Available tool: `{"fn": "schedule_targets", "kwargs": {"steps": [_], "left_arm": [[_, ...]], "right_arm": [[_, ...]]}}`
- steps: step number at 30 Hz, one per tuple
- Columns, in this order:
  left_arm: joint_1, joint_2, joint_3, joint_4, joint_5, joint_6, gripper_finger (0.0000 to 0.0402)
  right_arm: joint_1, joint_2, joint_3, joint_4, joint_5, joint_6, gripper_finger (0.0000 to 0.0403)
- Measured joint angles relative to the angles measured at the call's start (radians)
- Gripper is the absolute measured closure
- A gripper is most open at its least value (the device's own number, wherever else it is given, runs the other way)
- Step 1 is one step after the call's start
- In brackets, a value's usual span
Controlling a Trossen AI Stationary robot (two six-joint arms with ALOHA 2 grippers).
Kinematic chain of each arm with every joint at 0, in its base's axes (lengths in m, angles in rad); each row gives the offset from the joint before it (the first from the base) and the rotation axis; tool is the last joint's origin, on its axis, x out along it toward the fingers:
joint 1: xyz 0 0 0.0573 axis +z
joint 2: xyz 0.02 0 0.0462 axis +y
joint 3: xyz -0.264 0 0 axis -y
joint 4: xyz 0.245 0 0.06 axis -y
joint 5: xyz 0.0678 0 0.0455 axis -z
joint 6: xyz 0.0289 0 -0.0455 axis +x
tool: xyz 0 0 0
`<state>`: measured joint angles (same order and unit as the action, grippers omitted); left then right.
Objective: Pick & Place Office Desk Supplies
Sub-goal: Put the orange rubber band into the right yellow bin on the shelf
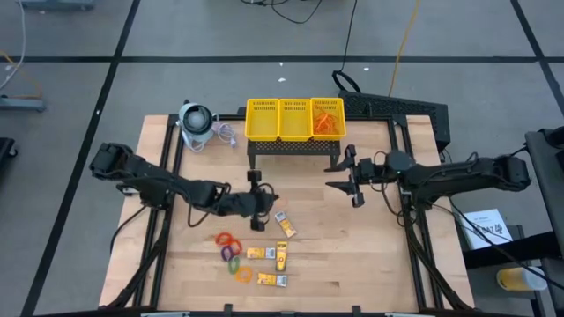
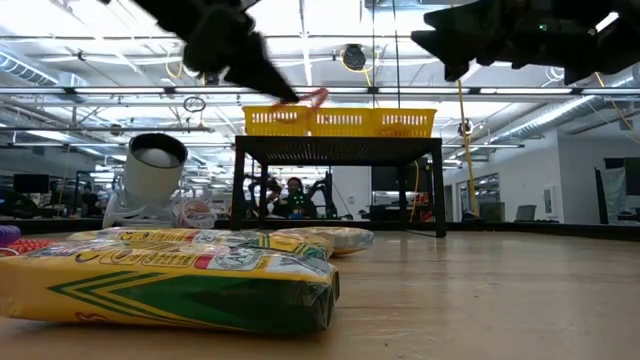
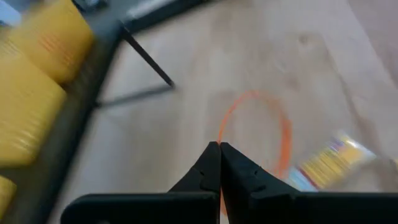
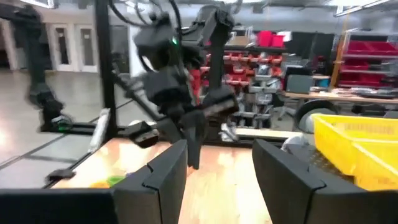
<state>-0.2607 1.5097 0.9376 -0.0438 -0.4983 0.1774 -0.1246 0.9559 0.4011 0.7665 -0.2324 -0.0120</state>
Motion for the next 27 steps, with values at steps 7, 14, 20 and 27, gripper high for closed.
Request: {"fn": "schedule_targets", "kwargs": {"steps": [7,14,20,27], "left_arm": [[0.05,-0.001,0.1,0.016,0.001,0.17,0.0401],[0.071,-0.002,0.154,0.024,0.008,0.27,0.0401],[0.088,-0.002,0.154,0.015,0.008,0.281,0.0401],[0.093,-0.002,0.154,0.013,0.01,0.291,0.0401]], "right_arm": [[0.023,0.149,0.002,0.171,-0.003,-0.002,0.0232],[0.029,0.285,0.072,0.185,-0.003,0.033,0.022],[0.041,0.407,0.142,0.182,-0.05,0.08,0.02],[0.062,0.523,0.237,0.183,-0.086,0.109,0.0202]]}}
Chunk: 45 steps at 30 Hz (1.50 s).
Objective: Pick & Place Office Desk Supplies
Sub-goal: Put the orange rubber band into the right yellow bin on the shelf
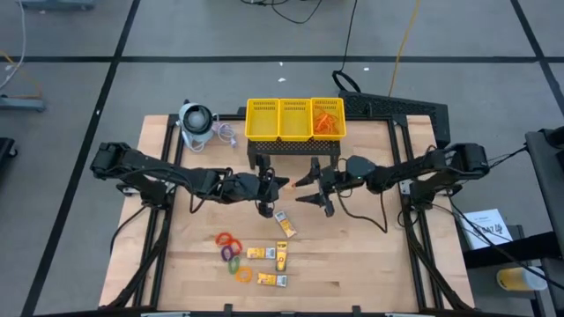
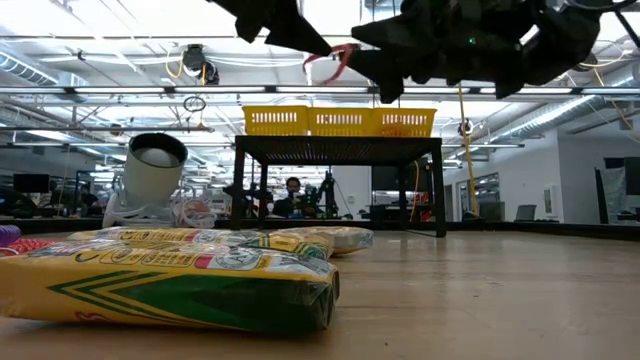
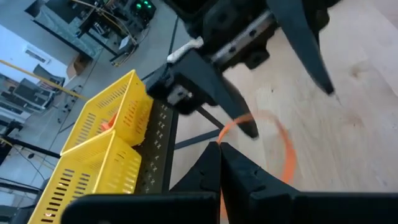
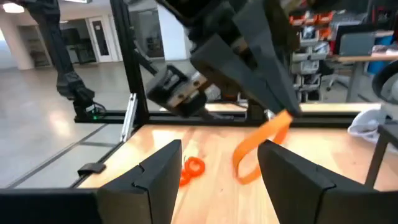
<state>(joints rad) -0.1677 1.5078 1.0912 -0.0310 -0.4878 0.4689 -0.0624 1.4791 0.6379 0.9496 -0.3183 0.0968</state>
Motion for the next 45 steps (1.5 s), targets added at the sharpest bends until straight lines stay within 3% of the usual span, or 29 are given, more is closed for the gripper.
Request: {"fn": "schedule_targets", "kwargs": {"steps": [8,21,27,30,36,41,45], "left_arm": [[0.002,0.0,0.0,-0.01,0.009,-0.007,0.0401],[0.002,-0.001,0.0,-0.026,0.004,-0.018,0.04],[0.002,-0.002,0.0,-0.016,-0.012,-0.046,0.039],[0.002,-0.002,0.0,0.006,-0.034,-0.145,0.0353],[-0.013,-0.003,0.0,0.05,-0.037,-0.34,0.0234],[-0.05,-0.051,0.0,0.039,-0.012,-0.372,0.0152],[-0.086,-0.119,0.0,0.017,-0.012,-0.37,0.0116]], "right_arm": [[-0.001,0.041,0.029,-0.003,0.03,-0.002,0.0238],[-0.001,-0.002,0.028,-0.08,0.026,-0.051,0.0393],[-0.001,-0.002,0.028,-0.08,0.027,-0.06,0.0401],[-0.002,-0.001,0.028,-0.079,0.028,-0.058,0.0401],[-0.002,-0.001,0.028,-0.086,0.027,-0.057,0.0402],[-0.007,-0.001,0.028,-0.099,0.028,-0.054,0.0402],[-0.021,-0.021,0.027,-0.141,0.03,-0.027,0.0402]]}}
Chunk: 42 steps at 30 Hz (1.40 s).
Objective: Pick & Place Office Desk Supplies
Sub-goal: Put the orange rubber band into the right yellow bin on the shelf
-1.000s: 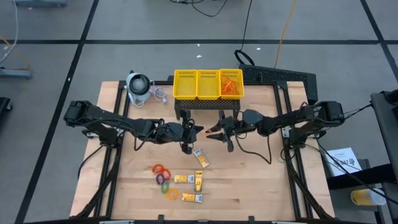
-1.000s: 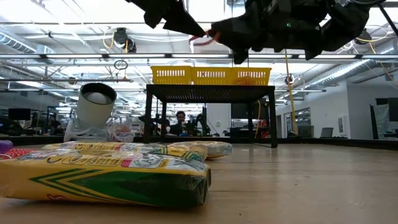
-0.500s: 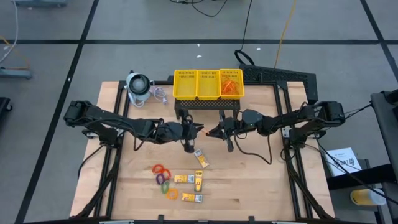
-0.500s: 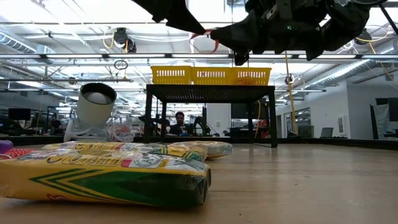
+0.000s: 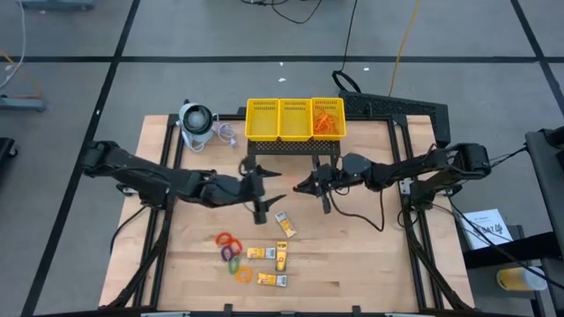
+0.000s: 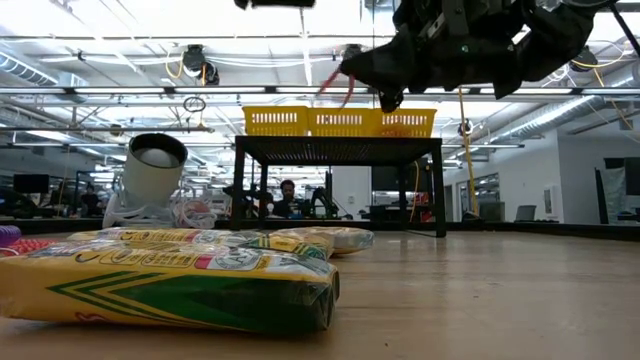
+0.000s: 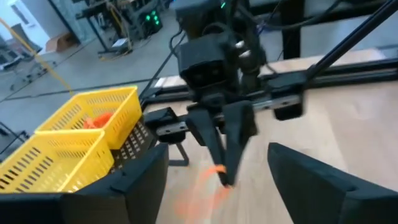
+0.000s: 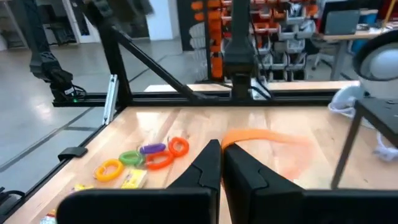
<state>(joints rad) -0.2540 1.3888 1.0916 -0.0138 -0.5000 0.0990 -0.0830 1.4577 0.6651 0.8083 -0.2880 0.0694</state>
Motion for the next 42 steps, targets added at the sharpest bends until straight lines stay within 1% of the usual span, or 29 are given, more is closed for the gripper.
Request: {"fn": "schedule_targets", "kwargs": {"steps": [4,7,11,13,16,18,23,28,33,38,42], "left_arm": [[-0.025,-0.103,0.001,-0.073,-0.011,-0.004,0.0102],[-0.026,-0.171,0.001,-0.193,-0.02,-0.016,0.0101],[-0.004,-0.22,0.0,-0.333,-0.017,-0.079,0.0101],[0.004,-0.235,-0.019,-0.363,-0.018,-0.107,0.0101],[0.019,-0.258,-0.071,-0.35,-0.018,-0.118,0.0101],[0.032,-0.276,-0.117,-0.35,-0.027,-0.133,0.0101],[0.069,-0.329,-0.243,-0.351,-0.109,-0.222,0.0101],[0.094,-0.41,-0.351,-0.35,-0.16,-0.314,0.0101],[0.099,-0.495,-0.422,-0.348,-0.21,-0.377,0.0101],[0.099,-0.526,-0.46,-0.351,-0.242,-0.416,0.0101],[0.099,-0.524,-0.465,-0.35,-0.233,-0.439,0.0101]], "right_arm": [[-0.018,-0.055,0.0,-0.039,0.034,0.001,0.0402],[-0.053,-0.108,0.02,-0.077,0.053,0.022,0.0402],[-0.114,-0.182,0.099,-0.274,0.06,0.035,0.0403],[-0.141,-0.205,0.151,-0.396,0.089,0.025,0.0403],[-0.176,-0.222,0.226,-0.542,0.163,-0.018,0.0403],[-0.199,-0.225,0.269,-0.607,0.205,-0.044,0.0403],[-0.261,-0.224,0.338,-0.748,0.244,-0.062,0.0403],[-0.318,-0.23,0.351,-0.799,0.293,-0.077,0.0403],[-0.374,-0.252,0.351,-0.818,0.295,-0.08,0.0403],[-0.432,-0.268,0.351,-0.848,0.295,-0.074,0.0403],[-0.465,-0.267,0.351,-0.912,0.298,-0.074,0.0403]]}}
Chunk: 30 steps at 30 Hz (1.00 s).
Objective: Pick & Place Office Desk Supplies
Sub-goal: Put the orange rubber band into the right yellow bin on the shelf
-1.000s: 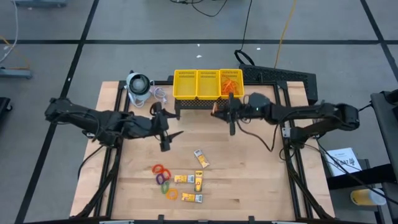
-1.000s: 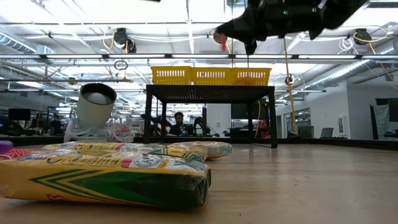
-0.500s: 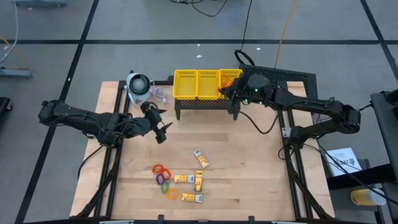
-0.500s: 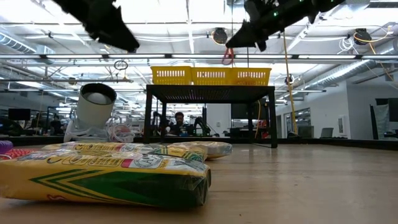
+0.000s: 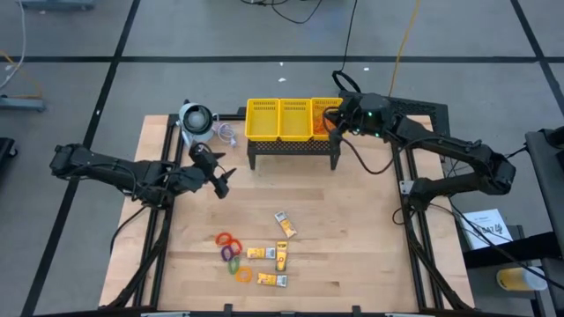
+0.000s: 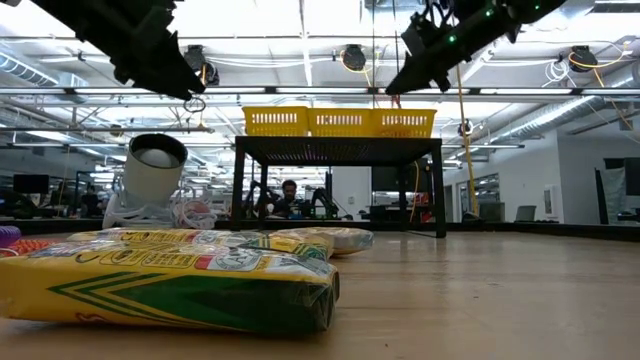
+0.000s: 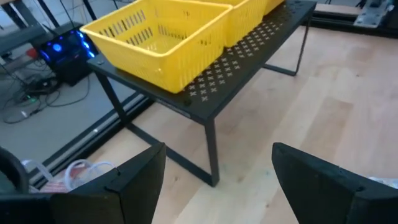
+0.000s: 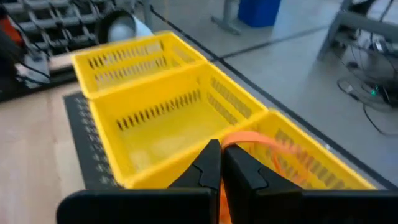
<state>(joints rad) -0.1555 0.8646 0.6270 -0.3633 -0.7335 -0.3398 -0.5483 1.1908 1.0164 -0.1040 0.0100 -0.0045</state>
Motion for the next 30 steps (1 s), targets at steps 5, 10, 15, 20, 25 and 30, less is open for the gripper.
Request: {"fn": "schedule_targets", "kwargs": {"steps": [5,10,15,20,25,30], "left_arm": [[0.0,0.001,0.0,0.002,0.033,-0.045,0.0101],[0.0,0.001,0.0,0.001,0.053,-0.067,0.0101],[0.0,0.001,0.0,0.001,0.054,-0.094,0.0101],[0.0,0.001,0.0,0.001,0.055,-0.125,0.01],[0.0,0.002,0.0,0.001,0.055,-0.144,0.01],[0.0,0.002,0.0,0.001,0.055,-0.147,0.01]], "right_arm": [[-0.014,0.0,0.0,-0.055,-0.002,0.0,0.039],[-0.012,0.0,0.0,-0.059,-0.01,-0.015,0.0327],[-0.012,0.0,0.0,-0.057,-0.008,0.029,0.0241],[-0.012,-0.002,0.0,-0.109,-0.038,0.112,0.018],[-0.012,-0.006,0.0,-0.133,-0.032,0.144,0.0156],[0.001,-0.039,0.0,-0.115,-0.126,0.175,0.0156]]}}
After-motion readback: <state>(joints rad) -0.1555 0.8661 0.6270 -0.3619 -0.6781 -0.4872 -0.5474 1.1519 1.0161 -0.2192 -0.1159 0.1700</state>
